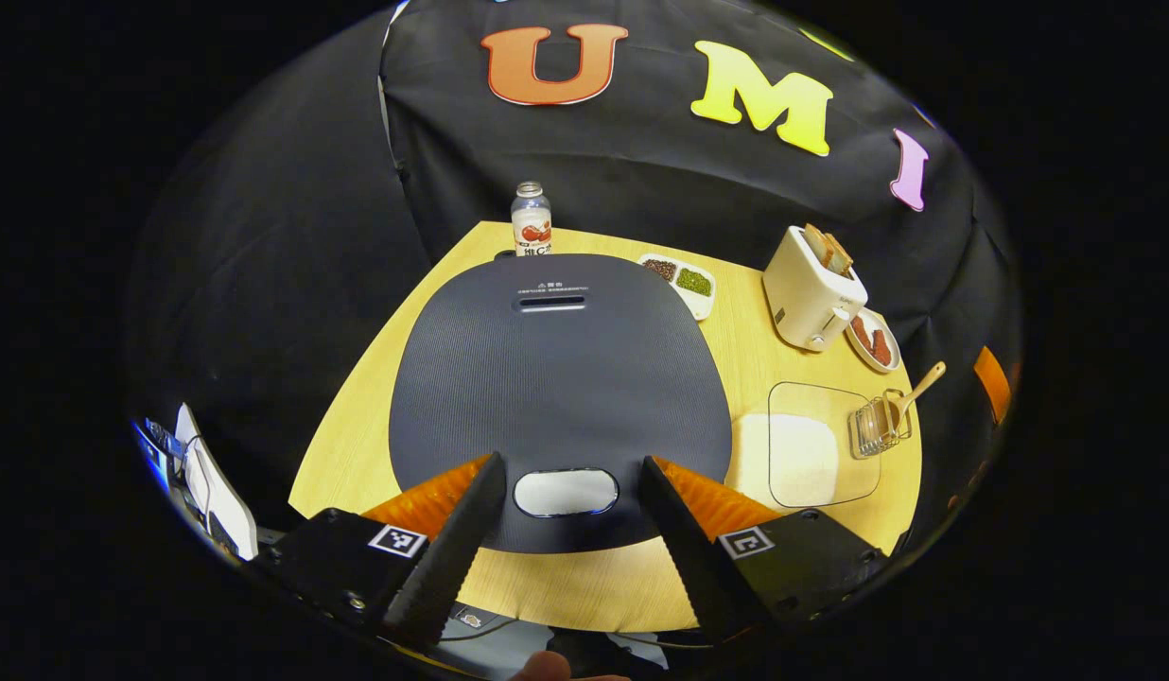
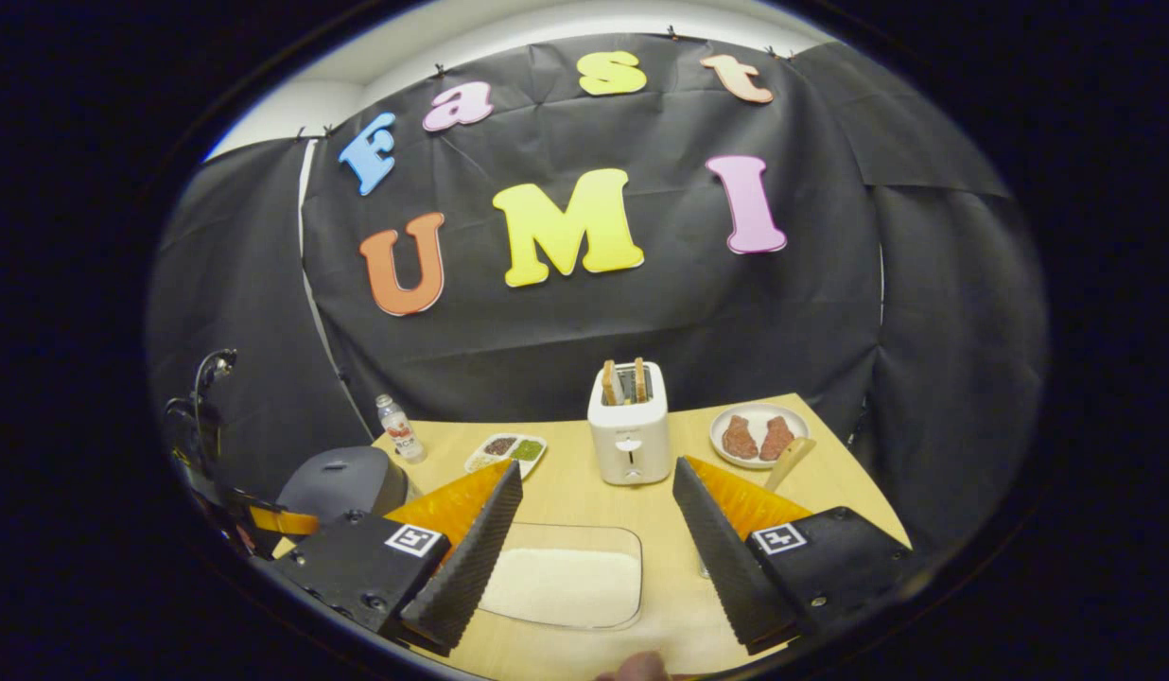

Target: Close the left gripper, press the button to open the rice cooker; take a wooden spoon from the chopstick holder with the right hand, scoop a spoonful of rice and pour it into the rice cooker, then put the wooden spoon back into the chopstick holder.

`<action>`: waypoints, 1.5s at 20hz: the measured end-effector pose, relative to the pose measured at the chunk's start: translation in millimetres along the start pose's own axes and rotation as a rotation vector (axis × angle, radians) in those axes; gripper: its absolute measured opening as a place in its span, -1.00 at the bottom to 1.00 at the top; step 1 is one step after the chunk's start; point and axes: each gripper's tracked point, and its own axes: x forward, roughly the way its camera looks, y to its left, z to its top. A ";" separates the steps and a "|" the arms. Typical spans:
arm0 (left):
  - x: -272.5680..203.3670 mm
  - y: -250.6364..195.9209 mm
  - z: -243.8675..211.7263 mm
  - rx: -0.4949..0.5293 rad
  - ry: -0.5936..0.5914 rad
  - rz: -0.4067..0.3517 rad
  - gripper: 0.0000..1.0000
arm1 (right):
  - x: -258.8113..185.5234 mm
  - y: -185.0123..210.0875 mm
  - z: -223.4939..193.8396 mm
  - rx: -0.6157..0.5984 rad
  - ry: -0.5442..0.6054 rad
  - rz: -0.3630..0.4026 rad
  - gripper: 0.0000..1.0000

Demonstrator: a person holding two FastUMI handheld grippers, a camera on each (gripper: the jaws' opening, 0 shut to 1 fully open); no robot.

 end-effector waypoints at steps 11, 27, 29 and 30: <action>-80.0 0.4 58.9 -0.020 -0.341 -0.039 0.87 | -50.7 13.8 35.4 -0.081 -0.098 0.000 1.00; -291.8 -34.5 -16.1 0.092 -0.837 -0.260 0.90 | -288.2 93.9 34.2 -0.172 -0.336 -0.080 0.90; -304.1 -36.7 -25.4 0.099 -0.872 -0.279 0.89 | -307.0 97.9 19.9 -0.161 -0.334 -0.090 0.90; -311.0 -37.7 -29.9 0.097 -0.887 -0.284 0.89 | -315.4 100.3 12.3 -0.161 -0.330 -0.092 1.00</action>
